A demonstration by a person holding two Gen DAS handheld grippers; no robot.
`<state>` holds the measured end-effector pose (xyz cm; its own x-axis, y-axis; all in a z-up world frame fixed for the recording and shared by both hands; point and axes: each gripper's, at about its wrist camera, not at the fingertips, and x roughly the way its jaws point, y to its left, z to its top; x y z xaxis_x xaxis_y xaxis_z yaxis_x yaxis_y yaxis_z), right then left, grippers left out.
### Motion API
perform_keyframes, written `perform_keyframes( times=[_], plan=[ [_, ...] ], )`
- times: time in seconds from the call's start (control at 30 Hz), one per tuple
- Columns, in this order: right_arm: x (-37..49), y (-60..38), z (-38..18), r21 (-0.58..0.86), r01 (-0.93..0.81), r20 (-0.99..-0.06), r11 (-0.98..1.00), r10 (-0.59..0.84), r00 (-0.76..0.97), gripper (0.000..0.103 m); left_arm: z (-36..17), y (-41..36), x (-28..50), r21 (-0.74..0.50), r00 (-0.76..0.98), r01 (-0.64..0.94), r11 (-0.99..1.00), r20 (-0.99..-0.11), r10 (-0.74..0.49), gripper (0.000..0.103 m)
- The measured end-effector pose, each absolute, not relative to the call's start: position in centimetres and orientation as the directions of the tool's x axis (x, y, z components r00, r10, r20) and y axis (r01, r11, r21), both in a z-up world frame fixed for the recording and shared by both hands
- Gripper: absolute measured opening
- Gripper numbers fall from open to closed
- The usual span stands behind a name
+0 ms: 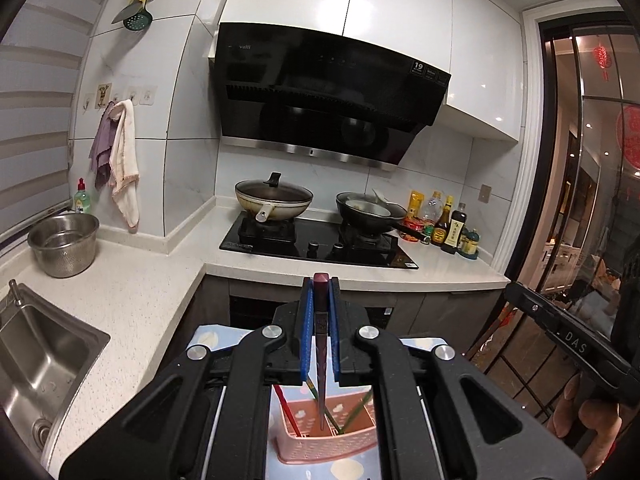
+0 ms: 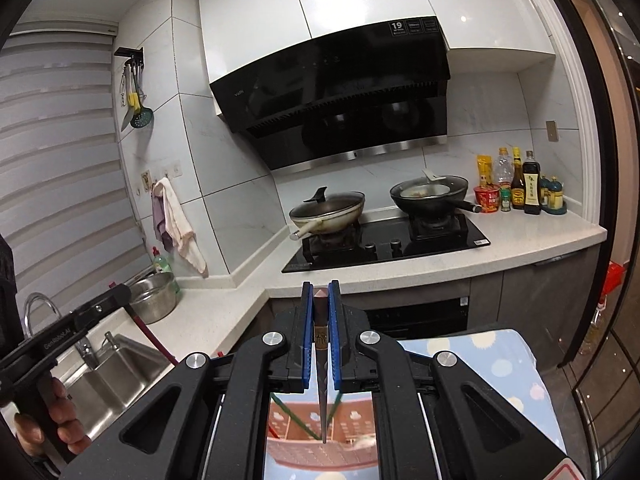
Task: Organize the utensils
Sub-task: 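Lift both held chopsticks and carry them above the pink holder, then open both tools to drop the chopsticks into the pink holder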
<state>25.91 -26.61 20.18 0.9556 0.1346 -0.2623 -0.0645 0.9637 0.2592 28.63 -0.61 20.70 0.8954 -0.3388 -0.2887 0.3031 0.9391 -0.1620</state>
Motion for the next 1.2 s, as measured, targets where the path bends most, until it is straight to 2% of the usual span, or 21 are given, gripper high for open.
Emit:
perform_keyframes(
  times=[0.17,0.43,0.67,0.7,0.73,0.77,0.8,0.83,0.87,1.2],
  plan=[
    [28.0,-25.4,19.0,0.268,-0.076,-0.289,0.961,0.155,0.945,0.007,19.5,-1.0,30.5,-0.155,0.888,0.296,0.943,-0.318,-0.331,0.007],
    [30.5,-25.1,15.1,0.285,-0.048,-0.383,0.957,0.16,0.91,0.007,15.9,-0.7,32.6,-0.168,0.861,0.273,0.947,-0.396,-0.318,0.007],
    [31.2,-25.1,13.1,0.286,-0.029,-0.422,0.958,0.153,0.894,0.008,14.2,-0.2,33.3,-0.184,0.852,0.253,0.95,-0.424,-0.309,0.007],
    [31.1,-25.2,13.1,0.292,-0.023,-0.417,0.956,0.149,0.897,0.014,14.2,-0.2,33.2,-0.185,0.854,0.248,0.951,-0.423,-0.305,0.007],
    [30.9,-25.3,13.1,0.295,-0.013,-0.414,0.955,0.14,0.9,0.025,14.1,-0.2,33.1,-0.185,0.856,0.242,0.952,-0.422,-0.3,0.012],
    [30.9,-25.4,13.2,0.299,-0.006,-0.407,0.954,0.133,0.904,0.033,14.1,-0.2,33.1,-0.187,0.855,0.239,0.953,-0.424,-0.298,0.023],
    [30.7,-25.5,13.2,0.303,-0.001,-0.397,0.953,0.127,0.909,0.042,14.1,-0.1,33.0,-0.189,0.859,0.23,0.955,-0.422,-0.291,0.03],
    [30.5,-25.6,13.3,0.304,0.003,-0.394,0.953,0.123,0.911,0.043,14.1,0.0,32.8,-0.19,0.863,0.221,0.957,-0.418,-0.282,0.039],
    [30.5,-25.7,13.4,0.304,0.001,-0.394,0.953,0.125,0.911,0.043,14.2,0.0,32.6,-0.188,0.866,0.218,0.958,-0.414,-0.278,0.042],
    [28.3,-25.5,13.2,0.272,-0.006,-0.406,0.962,0.121,0.906,0.043,13.8,0.3,31.6,-0.192,0.858,0.214,0.958,-0.432,-0.279,0.044]
  ],
)
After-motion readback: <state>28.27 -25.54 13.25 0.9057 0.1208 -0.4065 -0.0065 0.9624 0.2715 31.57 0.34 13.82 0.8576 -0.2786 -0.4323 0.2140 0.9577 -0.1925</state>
